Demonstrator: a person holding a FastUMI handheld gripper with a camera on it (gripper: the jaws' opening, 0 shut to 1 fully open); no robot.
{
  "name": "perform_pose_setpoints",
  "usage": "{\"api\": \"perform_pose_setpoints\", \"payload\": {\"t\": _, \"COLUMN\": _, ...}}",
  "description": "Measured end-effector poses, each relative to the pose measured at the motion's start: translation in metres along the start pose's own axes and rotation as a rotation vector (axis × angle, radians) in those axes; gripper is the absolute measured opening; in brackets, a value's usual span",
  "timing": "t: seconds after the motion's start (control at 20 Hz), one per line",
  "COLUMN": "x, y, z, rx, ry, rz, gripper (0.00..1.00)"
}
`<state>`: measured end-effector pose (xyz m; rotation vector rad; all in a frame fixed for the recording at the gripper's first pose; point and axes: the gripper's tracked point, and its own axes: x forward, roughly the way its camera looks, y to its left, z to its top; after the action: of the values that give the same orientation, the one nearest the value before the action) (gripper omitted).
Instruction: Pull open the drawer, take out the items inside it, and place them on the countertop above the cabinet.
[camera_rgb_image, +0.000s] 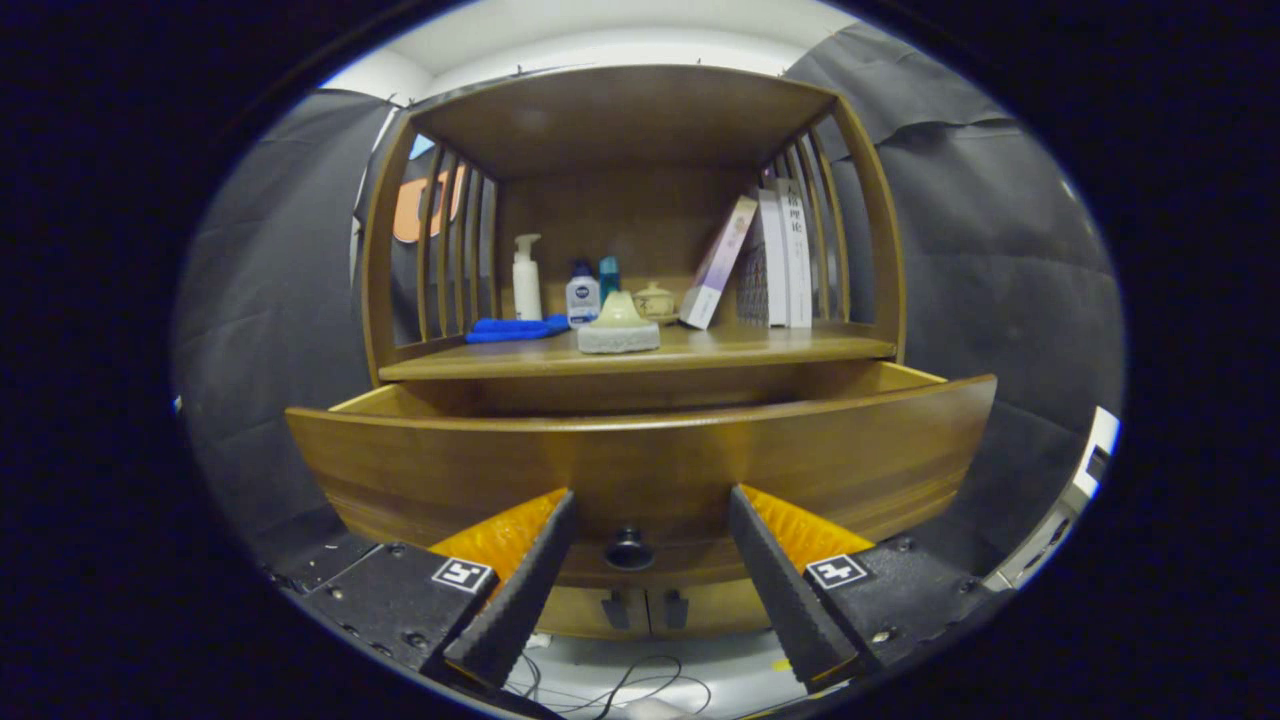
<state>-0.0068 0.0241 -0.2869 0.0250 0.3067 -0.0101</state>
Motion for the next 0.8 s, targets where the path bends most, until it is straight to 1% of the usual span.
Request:
{"api": "perform_pose_setpoints", "payload": {"t": 0.1, "x": 0.019, "y": 0.001, "z": 0.003, "rx": 0.001, "ry": 0.0, "rz": -0.006, "gripper": 0.99}}
{"api": "perform_pose_setpoints", "payload": {"t": 0.2, "x": 0.025, "y": 0.006, "z": 0.004, "rx": 0.002, "ry": -0.006, "rz": -0.008, "gripper": 0.99}}
{"api": "perform_pose_setpoints", "payload": {"t": 0.3, "x": 0.02, "y": 0.005, "z": 0.003, "rx": -0.002, "ry": -0.015, "rz": -0.01, "gripper": 0.99}}
{"api": "perform_pose_setpoints", "payload": {"t": 0.8, "x": 0.027, "y": 0.007, "z": 0.006, "rx": 0.002, "ry": -0.002, "rz": -0.022, "gripper": 0.99}}
